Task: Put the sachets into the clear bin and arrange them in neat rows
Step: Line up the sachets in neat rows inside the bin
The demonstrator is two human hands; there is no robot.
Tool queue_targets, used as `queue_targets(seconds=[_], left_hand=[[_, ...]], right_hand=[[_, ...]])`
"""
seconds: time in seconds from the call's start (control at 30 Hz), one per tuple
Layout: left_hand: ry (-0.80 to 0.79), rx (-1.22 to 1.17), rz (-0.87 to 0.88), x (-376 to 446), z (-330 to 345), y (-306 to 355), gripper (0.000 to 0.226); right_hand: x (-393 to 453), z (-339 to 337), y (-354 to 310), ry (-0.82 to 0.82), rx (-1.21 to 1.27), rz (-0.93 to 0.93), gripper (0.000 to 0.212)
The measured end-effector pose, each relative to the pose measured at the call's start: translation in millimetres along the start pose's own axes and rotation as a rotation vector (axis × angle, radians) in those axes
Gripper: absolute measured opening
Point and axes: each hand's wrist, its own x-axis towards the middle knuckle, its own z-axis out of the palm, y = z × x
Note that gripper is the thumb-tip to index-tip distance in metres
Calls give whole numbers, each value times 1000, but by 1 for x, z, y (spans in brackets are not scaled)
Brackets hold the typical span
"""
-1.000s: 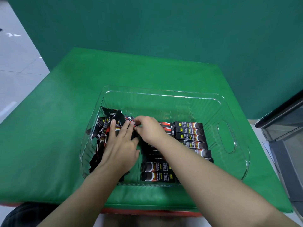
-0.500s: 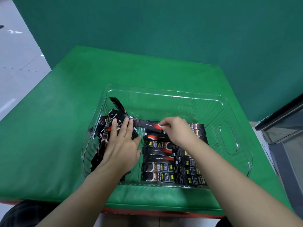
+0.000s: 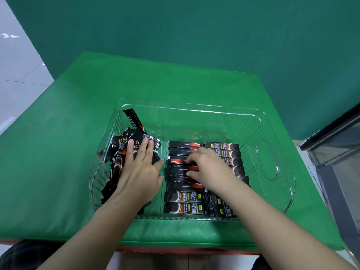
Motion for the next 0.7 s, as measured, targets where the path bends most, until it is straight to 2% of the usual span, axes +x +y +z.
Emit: queue_targets(seconds=[0.17, 0.57, 0.7], left_hand=[[56, -17, 10, -1, -1, -1, 52], [101, -3, 13, -1, 3, 0, 52], [66, -13, 22, -1, 5, -3, 39]], right_hand=[[2, 9, -7, -3, -102, -70, 36], [5, 16, -5, 69, -143, 35, 31], [5, 17, -6, 86, -142, 38, 30]])
